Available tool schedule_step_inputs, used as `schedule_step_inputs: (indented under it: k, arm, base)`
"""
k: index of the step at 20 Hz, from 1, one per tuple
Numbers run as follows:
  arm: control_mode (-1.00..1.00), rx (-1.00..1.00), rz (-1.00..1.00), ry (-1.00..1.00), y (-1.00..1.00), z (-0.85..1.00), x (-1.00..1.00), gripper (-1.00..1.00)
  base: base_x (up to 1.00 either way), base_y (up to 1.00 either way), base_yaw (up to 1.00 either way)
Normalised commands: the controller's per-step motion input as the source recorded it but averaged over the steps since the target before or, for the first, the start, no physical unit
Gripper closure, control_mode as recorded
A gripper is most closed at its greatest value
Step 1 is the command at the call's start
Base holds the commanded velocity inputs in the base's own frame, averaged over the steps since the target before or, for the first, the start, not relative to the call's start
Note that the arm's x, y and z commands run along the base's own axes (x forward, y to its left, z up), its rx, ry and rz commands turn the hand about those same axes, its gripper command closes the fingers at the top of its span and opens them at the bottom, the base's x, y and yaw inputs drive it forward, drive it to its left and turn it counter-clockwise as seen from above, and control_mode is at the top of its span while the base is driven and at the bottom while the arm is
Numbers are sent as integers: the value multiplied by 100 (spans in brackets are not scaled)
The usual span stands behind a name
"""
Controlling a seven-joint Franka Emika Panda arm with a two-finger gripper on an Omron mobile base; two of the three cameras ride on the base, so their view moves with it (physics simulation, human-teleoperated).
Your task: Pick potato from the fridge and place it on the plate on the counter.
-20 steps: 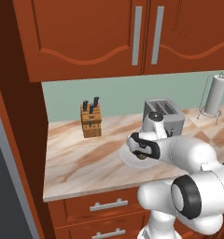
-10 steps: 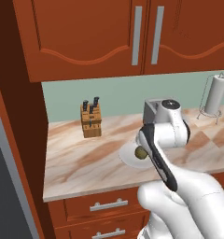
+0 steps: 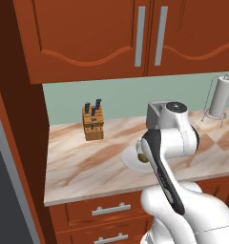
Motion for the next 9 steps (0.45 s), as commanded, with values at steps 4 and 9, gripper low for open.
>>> schedule_step_inputs:
  k: [4, 9]
  arm:
    - [-100, 0, 5, 0, 48, 14, -29, -100]
    - [-100, 0, 1, -1, 35, 12, -31, -100]
  base:
    - [0, 0, 0]
    - [0, 0, 0]
